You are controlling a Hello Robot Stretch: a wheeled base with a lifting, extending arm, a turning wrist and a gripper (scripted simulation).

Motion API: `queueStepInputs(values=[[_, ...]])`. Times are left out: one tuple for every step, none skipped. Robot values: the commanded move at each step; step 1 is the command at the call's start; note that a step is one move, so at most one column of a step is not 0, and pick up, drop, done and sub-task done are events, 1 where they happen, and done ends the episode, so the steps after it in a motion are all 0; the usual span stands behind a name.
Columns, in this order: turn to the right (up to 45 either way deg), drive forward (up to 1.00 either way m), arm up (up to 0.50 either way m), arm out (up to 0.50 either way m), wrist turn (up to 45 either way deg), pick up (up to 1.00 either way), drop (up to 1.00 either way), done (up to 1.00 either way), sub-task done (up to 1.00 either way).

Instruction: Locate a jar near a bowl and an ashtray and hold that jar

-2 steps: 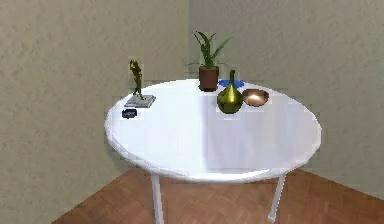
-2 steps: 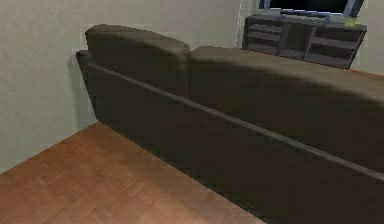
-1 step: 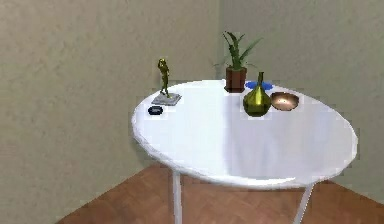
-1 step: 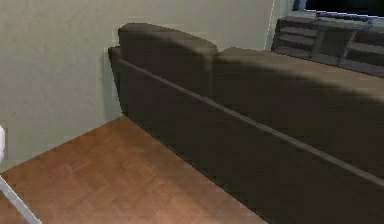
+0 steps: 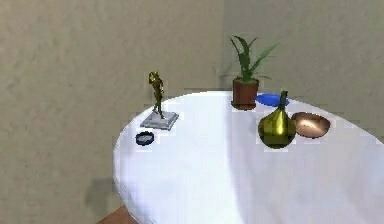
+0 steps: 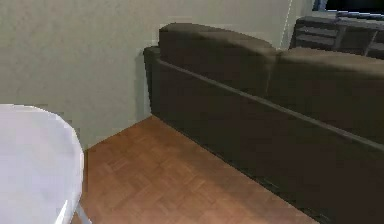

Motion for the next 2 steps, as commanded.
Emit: queueStepInputs(values=[[-45.0,0.0,0.0,0.0,0.0,0.0,0.0,0.0,0.0],[-45.0,0.0,0.0,0.0,0.0,0.0,0.0,0.0,0.0]])
